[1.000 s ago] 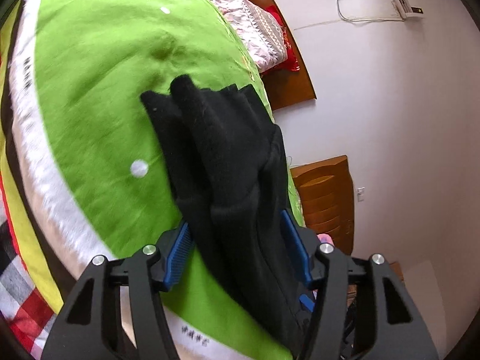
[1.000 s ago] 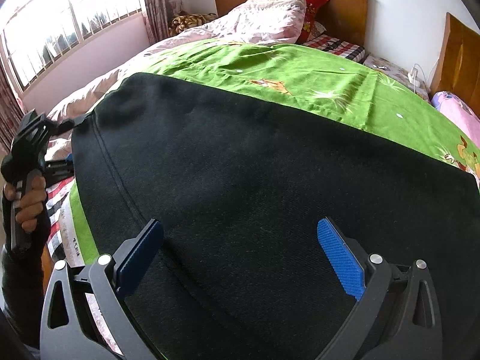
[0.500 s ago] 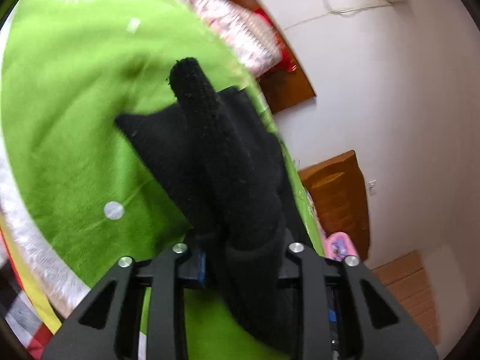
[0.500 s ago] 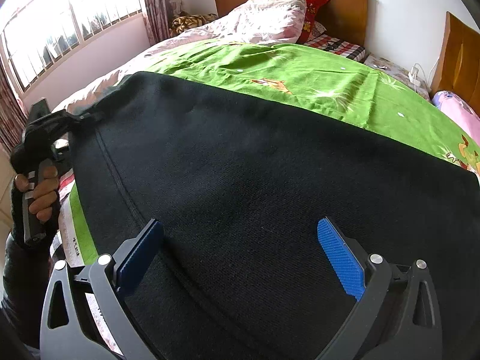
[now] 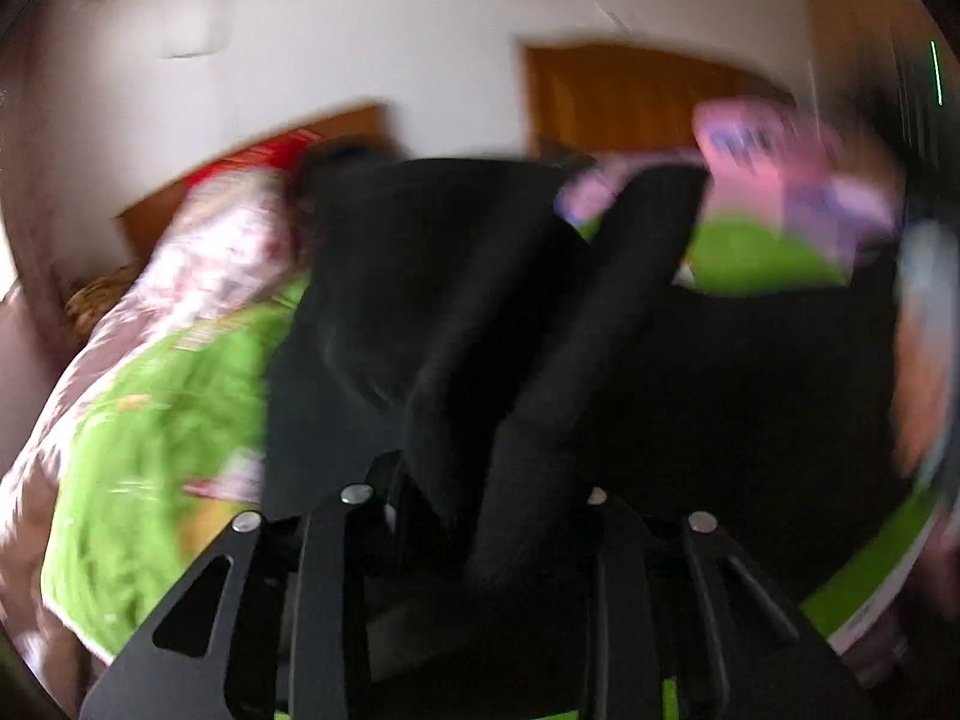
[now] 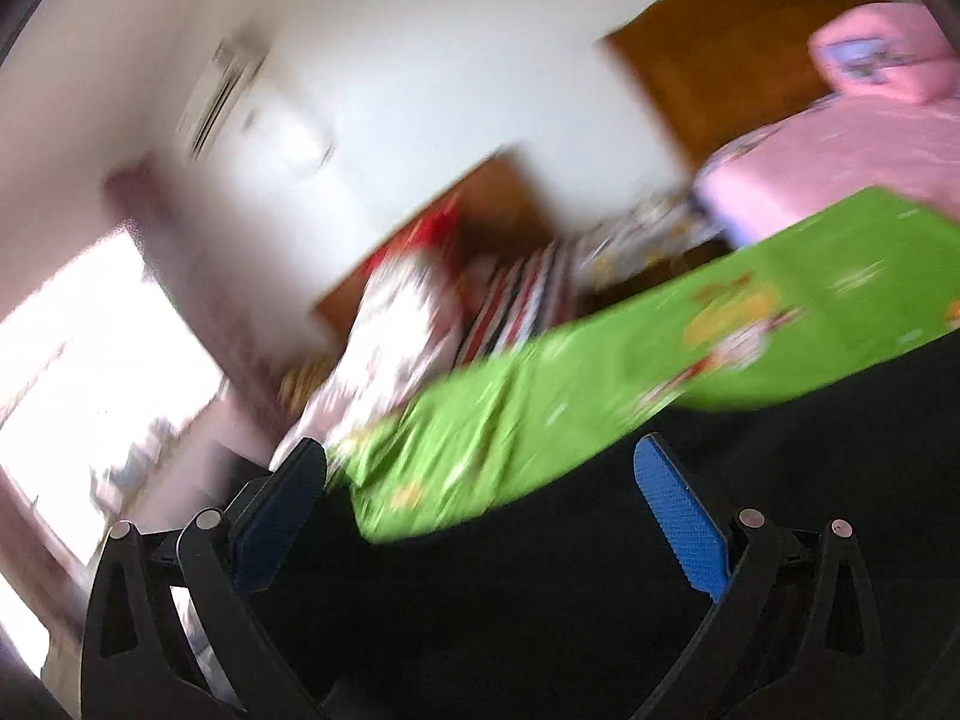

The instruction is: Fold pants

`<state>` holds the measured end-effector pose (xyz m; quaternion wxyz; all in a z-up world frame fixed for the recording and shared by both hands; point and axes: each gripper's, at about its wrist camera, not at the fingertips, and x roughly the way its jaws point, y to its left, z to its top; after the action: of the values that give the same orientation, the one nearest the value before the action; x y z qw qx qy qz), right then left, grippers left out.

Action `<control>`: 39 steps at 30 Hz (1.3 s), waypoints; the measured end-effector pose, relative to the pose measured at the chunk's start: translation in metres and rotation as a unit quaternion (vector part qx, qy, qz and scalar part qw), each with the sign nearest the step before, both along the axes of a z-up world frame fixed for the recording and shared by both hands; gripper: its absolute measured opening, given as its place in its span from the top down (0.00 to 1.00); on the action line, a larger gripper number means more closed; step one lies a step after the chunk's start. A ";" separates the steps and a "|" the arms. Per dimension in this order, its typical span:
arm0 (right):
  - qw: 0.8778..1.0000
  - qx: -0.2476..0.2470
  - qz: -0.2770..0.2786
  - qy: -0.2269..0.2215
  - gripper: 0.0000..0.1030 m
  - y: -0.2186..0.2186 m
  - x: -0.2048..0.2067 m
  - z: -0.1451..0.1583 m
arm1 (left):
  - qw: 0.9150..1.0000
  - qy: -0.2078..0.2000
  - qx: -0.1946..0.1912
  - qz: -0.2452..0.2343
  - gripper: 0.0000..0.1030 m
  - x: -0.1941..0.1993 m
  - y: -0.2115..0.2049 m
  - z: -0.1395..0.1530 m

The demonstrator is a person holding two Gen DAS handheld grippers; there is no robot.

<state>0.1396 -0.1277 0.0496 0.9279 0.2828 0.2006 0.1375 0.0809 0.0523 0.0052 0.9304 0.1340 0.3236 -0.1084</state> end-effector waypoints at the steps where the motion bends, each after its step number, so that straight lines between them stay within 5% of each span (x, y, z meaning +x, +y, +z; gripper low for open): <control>1: 1.000 0.000 -0.014 0.001 0.04 -0.015 -0.004 0.002 | 0.999 0.024 0.023 -0.020 0.67 0.002 -0.017 -0.017; 3: 0.999 -0.002 -0.032 0.004 0.04 -0.031 -0.012 0.000 | 0.996 0.021 0.080 -0.029 0.59 -0.009 -0.040 -0.040; 4: 0.999 -0.003 -0.037 0.011 0.04 -0.038 -0.015 -0.003 | 0.993 -0.002 0.114 -0.028 0.40 -0.019 -0.049 -0.041; 5: 0.999 -0.001 -0.036 0.019 0.04 -0.042 -0.015 -0.008 | 0.993 -0.005 0.105 -0.047 0.32 -0.028 -0.051 -0.036; 6: 0.999 0.000 -0.033 0.025 0.04 -0.045 -0.014 -0.011 | 0.994 -0.006 0.081 -0.070 0.23 -0.037 -0.049 -0.027; 10: 0.998 0.006 0.032 0.053 0.04 -0.025 -0.007 -0.027 | 0.993 -0.029 -0.019 -0.117 0.17 -0.085 -0.011 0.018; 12: 0.994 0.015 0.095 0.059 0.04 -0.006 -0.005 -0.031 | 0.991 -0.036 -0.087 -0.090 0.13 -0.092 0.029 0.035; 14: 0.981 0.028 0.180 0.069 0.04 0.023 -0.005 -0.036 | 0.989 -0.035 -0.145 -0.014 0.13 -0.086 0.088 0.043; 17: 0.951 0.073 0.280 0.108 0.04 0.062 -0.008 -0.052 | 0.983 -0.017 -0.152 0.104 0.24 -0.080 0.147 0.032; 20: 0.927 0.103 0.319 0.165 0.04 0.086 -0.015 -0.074 | 0.983 0.002 -0.128 0.132 0.30 -0.084 0.168 0.015; 23: 0.915 0.143 0.321 0.198 0.04 0.089 -0.014 -0.092 | 0.985 0.009 -0.130 0.109 0.31 -0.078 0.168 0.008; 27: 0.921 0.134 0.294 0.215 0.16 0.090 0.002 -0.102 | 0.991 0.010 -0.099 0.093 0.31 -0.066 0.146 0.001; 31: 0.918 0.121 0.295 0.235 0.28 0.105 0.022 -0.110 | 0.994 0.020 -0.072 0.081 0.42 -0.050 0.141 -0.011; 34: 0.925 0.095 0.291 0.225 0.58 0.115 0.031 -0.107 | 0.995 0.031 -0.079 0.057 0.58 -0.042 0.141 -0.012; 39: 0.937 0.062 0.272 0.210 0.82 0.120 0.031 -0.106 | 0.998 0.014 -0.054 0.040 0.60 -0.047 0.128 -0.002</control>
<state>0.1704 -0.0079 -0.0561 0.7724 0.2966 0.4516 0.3339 0.0341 0.1808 0.0033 0.9351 0.0687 0.3355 -0.0907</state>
